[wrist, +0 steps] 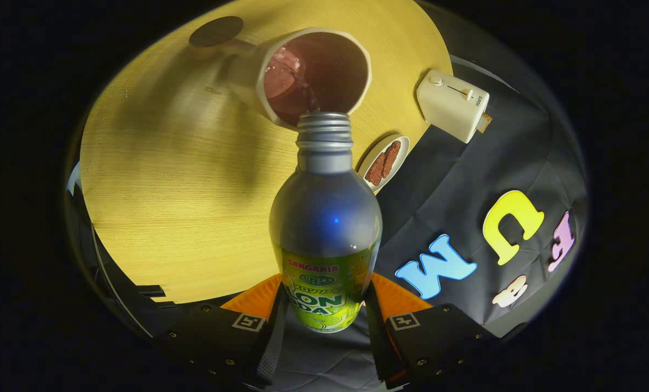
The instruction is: Take the bottle from table, then pour the juice into the cup, finally place the bottle on the coaster
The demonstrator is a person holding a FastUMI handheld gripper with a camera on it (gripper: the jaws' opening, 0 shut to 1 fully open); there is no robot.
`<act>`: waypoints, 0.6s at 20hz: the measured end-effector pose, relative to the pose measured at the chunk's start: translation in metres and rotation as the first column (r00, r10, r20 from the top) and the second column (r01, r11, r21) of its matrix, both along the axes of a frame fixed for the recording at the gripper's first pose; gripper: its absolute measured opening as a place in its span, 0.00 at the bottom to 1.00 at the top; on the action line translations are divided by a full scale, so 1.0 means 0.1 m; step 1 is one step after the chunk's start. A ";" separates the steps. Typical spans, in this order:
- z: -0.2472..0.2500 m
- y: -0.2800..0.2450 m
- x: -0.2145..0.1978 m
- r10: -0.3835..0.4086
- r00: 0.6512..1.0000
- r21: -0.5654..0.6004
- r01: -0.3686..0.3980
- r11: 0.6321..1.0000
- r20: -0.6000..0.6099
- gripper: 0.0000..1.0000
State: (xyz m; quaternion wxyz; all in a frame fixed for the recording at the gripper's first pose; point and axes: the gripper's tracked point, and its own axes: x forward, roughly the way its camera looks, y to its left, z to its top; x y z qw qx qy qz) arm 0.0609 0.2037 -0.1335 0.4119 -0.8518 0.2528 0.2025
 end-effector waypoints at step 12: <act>0.05 0.02 0.04 0.009 1.000 -0.059 -0.009 0.998 0.008 0.67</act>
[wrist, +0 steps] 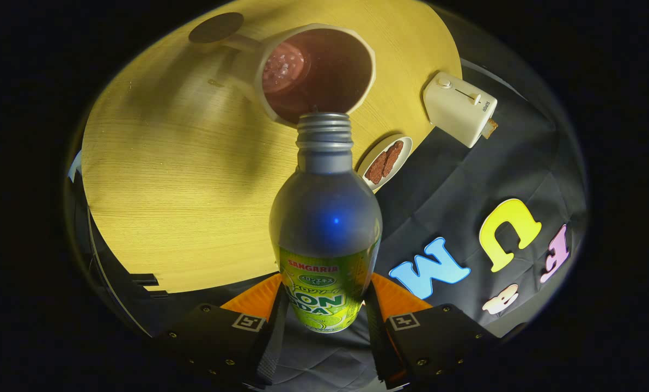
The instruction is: Take the bottle from table, then pour the juice into the cup, finally place the bottle on the coaster
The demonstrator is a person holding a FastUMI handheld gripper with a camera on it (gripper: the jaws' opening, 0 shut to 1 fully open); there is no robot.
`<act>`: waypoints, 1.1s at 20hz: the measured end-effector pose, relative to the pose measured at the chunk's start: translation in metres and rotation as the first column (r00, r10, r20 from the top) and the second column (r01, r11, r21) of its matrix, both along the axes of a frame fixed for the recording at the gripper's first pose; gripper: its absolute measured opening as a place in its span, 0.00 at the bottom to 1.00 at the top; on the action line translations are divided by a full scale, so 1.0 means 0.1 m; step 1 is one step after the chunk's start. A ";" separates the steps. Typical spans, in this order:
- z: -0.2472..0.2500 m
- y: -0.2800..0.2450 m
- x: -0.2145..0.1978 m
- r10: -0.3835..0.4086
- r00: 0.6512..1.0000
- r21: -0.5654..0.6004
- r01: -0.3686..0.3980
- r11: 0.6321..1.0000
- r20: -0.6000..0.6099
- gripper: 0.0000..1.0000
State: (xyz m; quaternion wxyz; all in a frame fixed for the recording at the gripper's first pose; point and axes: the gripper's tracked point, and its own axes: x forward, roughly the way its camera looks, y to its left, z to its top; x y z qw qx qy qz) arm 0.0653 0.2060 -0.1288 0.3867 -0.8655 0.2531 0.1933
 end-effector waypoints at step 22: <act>-0.30 -0.02 -0.19 -0.056 0.995 0.193 0.072 0.979 -0.088 0.68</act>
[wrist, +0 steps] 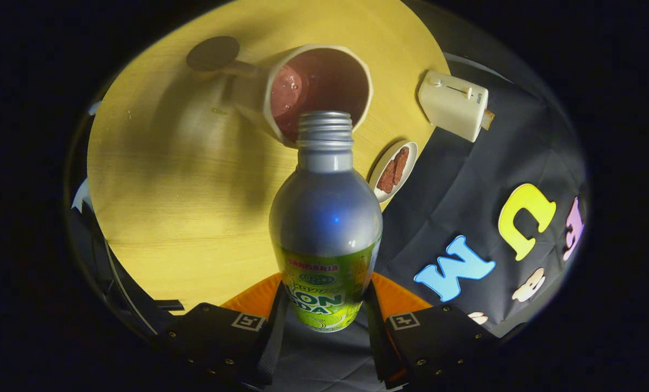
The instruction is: Take the bottle from table, then pour the juice into the cup, finally place the bottle on the coaster
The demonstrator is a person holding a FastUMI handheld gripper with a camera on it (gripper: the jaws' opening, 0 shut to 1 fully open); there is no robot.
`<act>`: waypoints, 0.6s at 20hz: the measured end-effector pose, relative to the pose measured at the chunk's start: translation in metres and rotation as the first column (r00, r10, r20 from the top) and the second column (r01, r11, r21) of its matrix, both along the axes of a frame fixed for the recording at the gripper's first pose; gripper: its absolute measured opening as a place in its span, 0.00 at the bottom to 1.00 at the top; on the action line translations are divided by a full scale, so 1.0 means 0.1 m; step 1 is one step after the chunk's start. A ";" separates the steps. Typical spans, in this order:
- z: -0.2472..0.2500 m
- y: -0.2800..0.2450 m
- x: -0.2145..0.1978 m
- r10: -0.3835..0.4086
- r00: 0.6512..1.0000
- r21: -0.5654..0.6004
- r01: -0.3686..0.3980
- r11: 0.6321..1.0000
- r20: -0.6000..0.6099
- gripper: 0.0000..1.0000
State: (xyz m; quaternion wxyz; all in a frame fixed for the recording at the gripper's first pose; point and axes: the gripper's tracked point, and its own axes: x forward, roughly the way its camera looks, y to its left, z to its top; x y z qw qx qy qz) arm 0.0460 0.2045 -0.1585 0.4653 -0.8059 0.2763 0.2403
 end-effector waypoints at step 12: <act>-0.24 -0.10 -0.15 -0.178 0.979 0.333 0.202 0.921 -0.103 0.68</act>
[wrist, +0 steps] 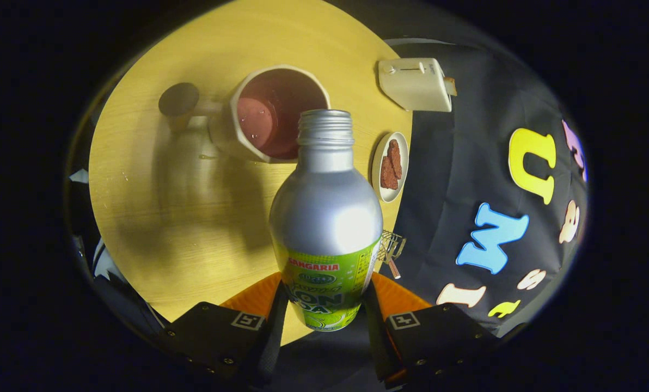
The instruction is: Take the bottle from table, then pour the juice into the cup, finally place the bottle on the coaster
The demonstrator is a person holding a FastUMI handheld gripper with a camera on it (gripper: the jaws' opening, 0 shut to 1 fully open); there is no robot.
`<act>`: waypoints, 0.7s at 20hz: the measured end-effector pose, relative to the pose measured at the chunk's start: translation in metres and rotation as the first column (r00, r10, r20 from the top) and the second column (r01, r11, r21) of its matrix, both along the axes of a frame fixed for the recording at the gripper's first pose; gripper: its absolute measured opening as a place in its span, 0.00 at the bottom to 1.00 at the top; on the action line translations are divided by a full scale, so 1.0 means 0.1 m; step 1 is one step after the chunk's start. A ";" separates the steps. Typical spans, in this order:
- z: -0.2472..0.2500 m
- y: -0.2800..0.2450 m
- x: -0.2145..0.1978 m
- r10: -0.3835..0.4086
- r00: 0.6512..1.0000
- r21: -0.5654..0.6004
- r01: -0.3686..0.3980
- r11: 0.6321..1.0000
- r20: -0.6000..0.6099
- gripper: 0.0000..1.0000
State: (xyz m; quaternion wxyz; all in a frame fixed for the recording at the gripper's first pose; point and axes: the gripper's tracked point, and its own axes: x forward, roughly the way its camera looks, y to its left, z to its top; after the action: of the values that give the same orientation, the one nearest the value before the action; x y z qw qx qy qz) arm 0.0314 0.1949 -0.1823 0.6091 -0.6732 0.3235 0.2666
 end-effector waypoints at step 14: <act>-0.15 -0.17 0.01 -0.275 0.955 0.395 0.296 0.870 -0.111 0.68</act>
State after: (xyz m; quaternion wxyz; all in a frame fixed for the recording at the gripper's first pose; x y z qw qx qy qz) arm 0.0325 0.1778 -0.1978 0.7600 -0.4694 0.3722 0.2523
